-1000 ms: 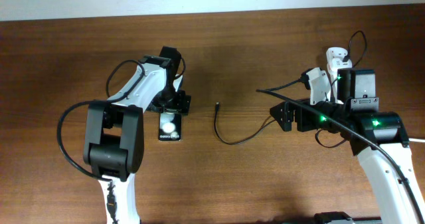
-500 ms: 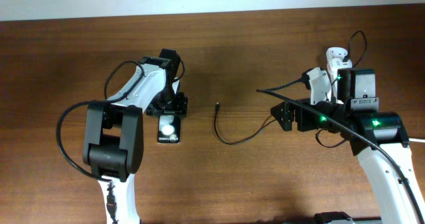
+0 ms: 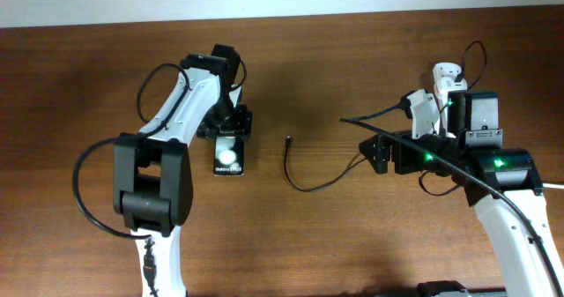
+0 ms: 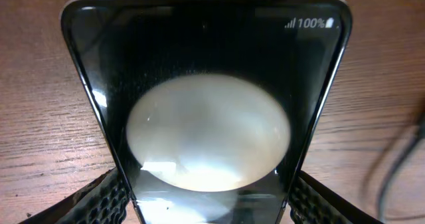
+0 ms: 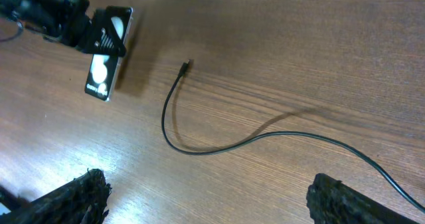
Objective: Plug charger to phone and switch on socket
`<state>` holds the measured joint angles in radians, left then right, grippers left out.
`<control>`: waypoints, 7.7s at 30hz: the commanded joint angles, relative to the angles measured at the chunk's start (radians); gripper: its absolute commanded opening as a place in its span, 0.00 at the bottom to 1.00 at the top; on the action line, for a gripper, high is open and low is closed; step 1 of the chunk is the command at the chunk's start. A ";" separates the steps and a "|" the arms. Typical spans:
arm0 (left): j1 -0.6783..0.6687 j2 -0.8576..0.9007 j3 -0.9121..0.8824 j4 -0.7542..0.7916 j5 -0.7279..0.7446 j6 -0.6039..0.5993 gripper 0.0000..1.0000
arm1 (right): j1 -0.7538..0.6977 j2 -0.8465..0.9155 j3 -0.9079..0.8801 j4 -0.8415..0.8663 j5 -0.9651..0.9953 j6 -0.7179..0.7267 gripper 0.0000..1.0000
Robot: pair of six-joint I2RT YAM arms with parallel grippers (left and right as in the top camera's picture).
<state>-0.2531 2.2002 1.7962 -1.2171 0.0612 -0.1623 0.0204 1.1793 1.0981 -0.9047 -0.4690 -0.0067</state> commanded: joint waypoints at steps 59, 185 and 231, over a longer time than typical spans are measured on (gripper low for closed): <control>0.159 -0.001 0.017 -0.288 1.500 -0.475 0.20 | -0.001 0.106 0.018 -0.024 0.009 0.000 0.99; 0.169 -0.001 0.017 -0.099 0.880 -0.794 0.04 | 0.014 0.235 0.017 0.173 -0.122 0.366 0.99; 0.161 -0.001 0.017 -0.100 0.840 -0.922 0.33 | 0.555 0.534 0.018 0.807 0.148 0.985 0.04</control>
<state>-0.0902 2.2005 1.8034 -1.3144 0.8639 -1.0714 0.5724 1.7031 1.1053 -0.1200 -0.3290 0.9897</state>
